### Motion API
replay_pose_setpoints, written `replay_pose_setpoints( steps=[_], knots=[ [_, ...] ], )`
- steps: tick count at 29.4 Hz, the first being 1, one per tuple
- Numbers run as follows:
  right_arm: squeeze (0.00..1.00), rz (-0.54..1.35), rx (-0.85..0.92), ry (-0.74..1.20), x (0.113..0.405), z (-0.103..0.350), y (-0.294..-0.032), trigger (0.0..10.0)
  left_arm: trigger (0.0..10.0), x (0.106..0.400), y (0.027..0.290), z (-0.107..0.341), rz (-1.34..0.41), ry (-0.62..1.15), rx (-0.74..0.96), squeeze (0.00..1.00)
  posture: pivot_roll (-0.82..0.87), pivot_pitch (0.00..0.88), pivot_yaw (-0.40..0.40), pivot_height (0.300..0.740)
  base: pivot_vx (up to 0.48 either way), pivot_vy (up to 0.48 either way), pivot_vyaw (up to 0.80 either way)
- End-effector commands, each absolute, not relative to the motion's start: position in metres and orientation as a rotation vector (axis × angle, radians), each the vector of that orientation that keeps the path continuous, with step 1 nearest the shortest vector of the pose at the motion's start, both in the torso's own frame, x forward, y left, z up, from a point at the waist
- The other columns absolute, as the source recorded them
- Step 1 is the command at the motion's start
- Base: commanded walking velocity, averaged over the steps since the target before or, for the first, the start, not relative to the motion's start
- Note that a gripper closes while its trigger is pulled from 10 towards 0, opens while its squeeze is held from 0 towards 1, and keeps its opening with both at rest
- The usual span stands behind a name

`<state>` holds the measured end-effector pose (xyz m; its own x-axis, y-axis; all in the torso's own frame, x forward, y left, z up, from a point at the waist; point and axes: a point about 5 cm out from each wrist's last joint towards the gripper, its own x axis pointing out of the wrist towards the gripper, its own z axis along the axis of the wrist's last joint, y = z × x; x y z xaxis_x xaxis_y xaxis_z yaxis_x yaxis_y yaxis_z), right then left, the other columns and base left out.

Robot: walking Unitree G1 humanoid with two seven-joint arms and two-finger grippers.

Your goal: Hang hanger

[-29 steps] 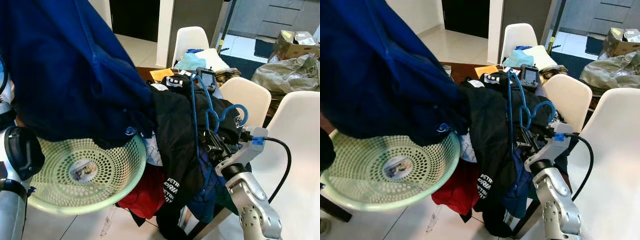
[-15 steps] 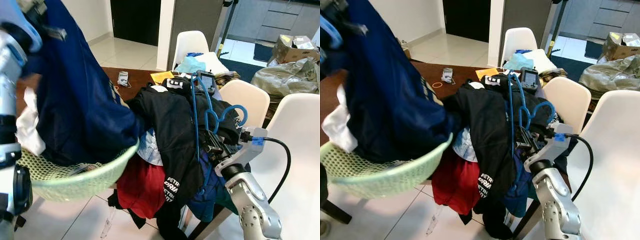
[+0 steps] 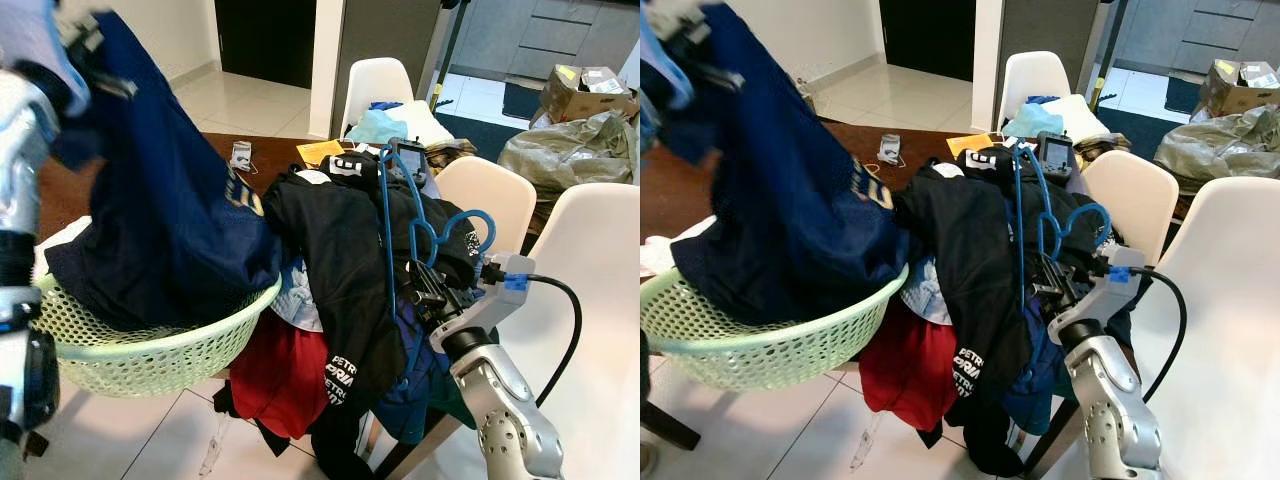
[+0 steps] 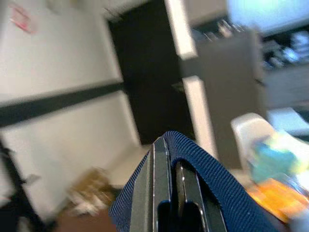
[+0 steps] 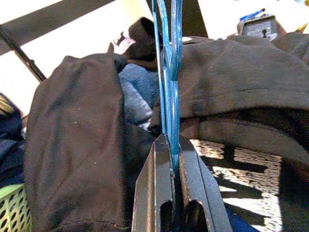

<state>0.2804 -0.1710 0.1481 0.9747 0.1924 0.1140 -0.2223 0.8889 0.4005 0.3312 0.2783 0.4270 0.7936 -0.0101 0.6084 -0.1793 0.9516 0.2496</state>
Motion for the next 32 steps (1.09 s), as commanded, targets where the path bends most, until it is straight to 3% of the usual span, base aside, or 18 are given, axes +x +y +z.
replay_pose_setpoints(
  steps=[1,7,8,11,13,16,20,26,28,30,32],
  knots=[
    [0.00,0.206,0.440,-0.050,0.279,0.144,-0.172,10.0,0.0,0.313,0.290,0.451,0.175,-0.769,0.318,0.00,0.05,0.055,-0.036,0.740,0.000,0.000,0.00],
    [0.00,0.207,0.443,-0.050,0.279,0.144,-0.172,10.0,0.0,0.289,0.300,0.482,0.286,-0.920,0.353,0.00,0.05,0.056,-0.040,0.740,0.000,0.000,0.00],
    [0.00,0.208,0.444,-0.050,0.280,0.144,-0.173,10.0,0.0,0.265,0.306,0.509,0.436,-1.037,0.456,0.00,0.05,0.054,-0.042,0.740,0.000,0.000,0.00],
    [0.00,0.208,0.444,-0.050,0.280,0.144,-0.173,10.0,0.0,0.265,0.306,0.509,0.436,-1.037,0.456,0.00,0.05,0.054,-0.042,0.740,0.000,0.000,0.00],
    [0.00,0.210,0.445,-0.050,0.280,0.144,-0.172,10.0,0.0,0.234,0.310,0.541,0.634,-1.183,0.585,0.00,0.05,0.053,-0.042,0.740,0.000,0.000,0.00],
    [0.00,0.209,0.446,-0.051,0.280,0.143,-0.172,10.0,0.0,0.232,0.304,0.553,0.665,-1.222,0.644,0.00,0.05,0.048,-0.040,0.740,0.000,0.000,0.00],
    [0.00,0.207,0.446,-0.052,0.280,0.143,-0.172,10.0,0.0,0.239,0.295,0.559,0.621,-1.234,0.636,0.00,0.05,0.046,-0.038,0.740,0.000,0.000,0.00],
    [0.00,0.204,0.448,-0.053,0.280,0.143,-0.173,10.0,0.0,0.264,0.249,0.563,0.368,-1.256,0.665,0.00,0.05,0.044,-0.034,0.740,0.000,0.000,0.00],
    [0.00,0.204,0.448,-0.053,0.280,0.143,-0.173,10.0,0.0,0.264,0.249,0.563,0.368,-1.256,0.665,0.00,0.05,0.044,-0.034,0.740,0.000,0.000,0.00],
    [0.00,0.201,0.451,-0.055,0.280,0.143,-0.172,10.0,0.0,0.287,0.218,0.546,0.178,-1.227,0.702,0.00,0.04,0.044,-0.032,0.740,0.000,0.000,0.00],
    [0.00,0.199,0.452,-0.056,0.279,0.143,-0.173,10.0,0.0,0.294,0.209,0.539,0.123,-1.217,0.711,0.00,0.04,0.044,-0.032,0.740,0.000,0.000,0.00]
  ],
)
